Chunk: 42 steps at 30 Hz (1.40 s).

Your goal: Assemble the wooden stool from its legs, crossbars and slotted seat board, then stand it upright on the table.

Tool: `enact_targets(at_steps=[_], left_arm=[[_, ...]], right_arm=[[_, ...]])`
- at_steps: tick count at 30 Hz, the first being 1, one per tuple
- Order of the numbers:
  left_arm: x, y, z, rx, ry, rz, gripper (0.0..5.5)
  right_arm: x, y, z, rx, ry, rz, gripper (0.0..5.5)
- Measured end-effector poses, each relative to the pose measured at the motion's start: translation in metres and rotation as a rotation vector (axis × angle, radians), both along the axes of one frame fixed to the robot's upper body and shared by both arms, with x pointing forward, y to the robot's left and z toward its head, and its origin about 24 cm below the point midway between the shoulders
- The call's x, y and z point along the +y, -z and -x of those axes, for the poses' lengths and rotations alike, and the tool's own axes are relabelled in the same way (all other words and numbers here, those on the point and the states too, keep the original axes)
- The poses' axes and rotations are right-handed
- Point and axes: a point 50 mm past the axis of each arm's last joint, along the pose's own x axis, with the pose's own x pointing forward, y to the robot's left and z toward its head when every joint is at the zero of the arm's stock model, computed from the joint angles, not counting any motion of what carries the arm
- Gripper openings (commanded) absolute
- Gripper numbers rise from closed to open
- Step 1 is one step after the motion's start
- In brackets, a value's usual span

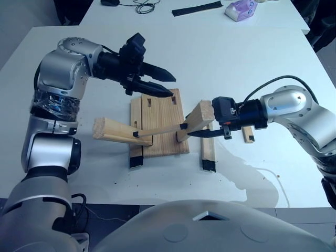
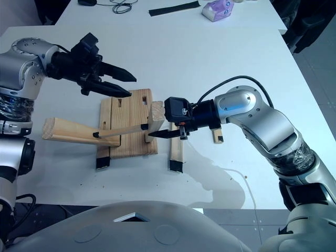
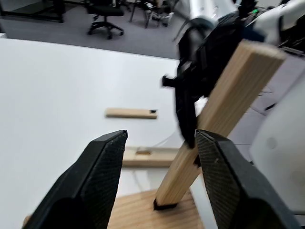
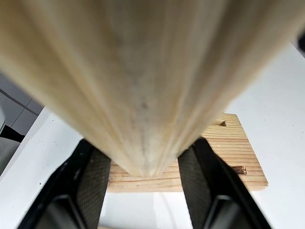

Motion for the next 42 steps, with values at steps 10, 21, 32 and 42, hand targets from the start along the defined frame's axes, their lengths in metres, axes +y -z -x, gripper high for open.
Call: enact_targets(at_steps=[10,21,32,42], left_arm=[[-0.009,0.006,0.025,-0.014,0.184,-0.126,2.65],[-0.015,0.025,0.027,-0.037,0.244,-0.187,2.65],[-0.012,0.03,0.022,-0.01,0.211,-0.185,2.65],[-0.009,0.039,0.02,-0.038,0.2,-0.225,2.65]], right_arm=[[0.002,0.001,-0.001,-0.001,-0.006,0.0,2.03],[0.006,0.001,-0.001,-0.005,-0.015,-0.007,2.03],[0.007,0.001,0.0,-0.007,-0.016,-0.007,2.03],[0.007,0.001,0.0,-0.009,-0.017,-0.006,2.03]])
